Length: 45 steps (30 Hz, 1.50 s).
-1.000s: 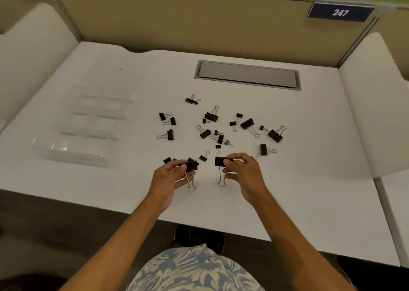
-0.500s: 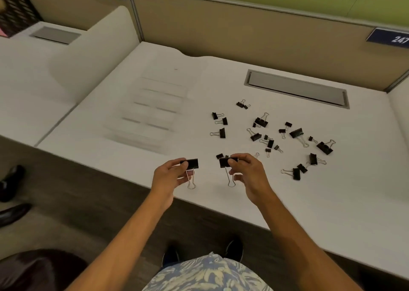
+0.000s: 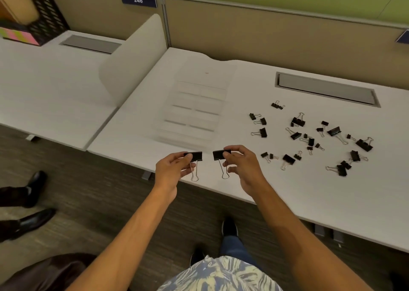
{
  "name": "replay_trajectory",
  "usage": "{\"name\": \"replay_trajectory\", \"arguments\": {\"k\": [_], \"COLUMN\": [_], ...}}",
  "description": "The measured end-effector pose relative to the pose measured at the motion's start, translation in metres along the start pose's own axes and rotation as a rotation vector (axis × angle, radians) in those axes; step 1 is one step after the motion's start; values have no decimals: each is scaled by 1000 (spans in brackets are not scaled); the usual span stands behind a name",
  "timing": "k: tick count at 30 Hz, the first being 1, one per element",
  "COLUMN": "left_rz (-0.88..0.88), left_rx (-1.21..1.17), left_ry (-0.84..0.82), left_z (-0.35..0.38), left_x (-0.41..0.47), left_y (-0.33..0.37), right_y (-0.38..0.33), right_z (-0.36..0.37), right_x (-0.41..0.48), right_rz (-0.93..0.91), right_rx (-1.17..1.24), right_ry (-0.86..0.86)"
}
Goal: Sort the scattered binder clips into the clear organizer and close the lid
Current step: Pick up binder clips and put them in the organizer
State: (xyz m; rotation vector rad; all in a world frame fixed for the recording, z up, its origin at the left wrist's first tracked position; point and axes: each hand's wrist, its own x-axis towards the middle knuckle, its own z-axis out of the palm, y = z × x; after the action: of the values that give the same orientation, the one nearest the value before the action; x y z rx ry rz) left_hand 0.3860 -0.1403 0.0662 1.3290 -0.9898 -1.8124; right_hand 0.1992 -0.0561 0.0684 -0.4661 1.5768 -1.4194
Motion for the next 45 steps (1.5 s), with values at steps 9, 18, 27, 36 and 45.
{"name": "replay_trajectory", "arguments": {"k": [9,18,27,36,45], "left_rz": [21,61,18,151,293], "left_rx": [-15,136,161,492,836], "left_ry": [73,53,20,-49,-137], "left_z": [-21,-19,-13,21,48], "left_x": [64,180,259,339,405], "left_y": [40,91,129,155,164], "right_y": [-11,-38,-57,-69,-87], "right_z": [50,94,118,127,140], "right_x": [54,152,226,281,339], "right_rz": [-39,-80,-40,-23,-12], "right_rx": [-22,44,43,4,-141], "right_ry": [32,76,167,246,393]}}
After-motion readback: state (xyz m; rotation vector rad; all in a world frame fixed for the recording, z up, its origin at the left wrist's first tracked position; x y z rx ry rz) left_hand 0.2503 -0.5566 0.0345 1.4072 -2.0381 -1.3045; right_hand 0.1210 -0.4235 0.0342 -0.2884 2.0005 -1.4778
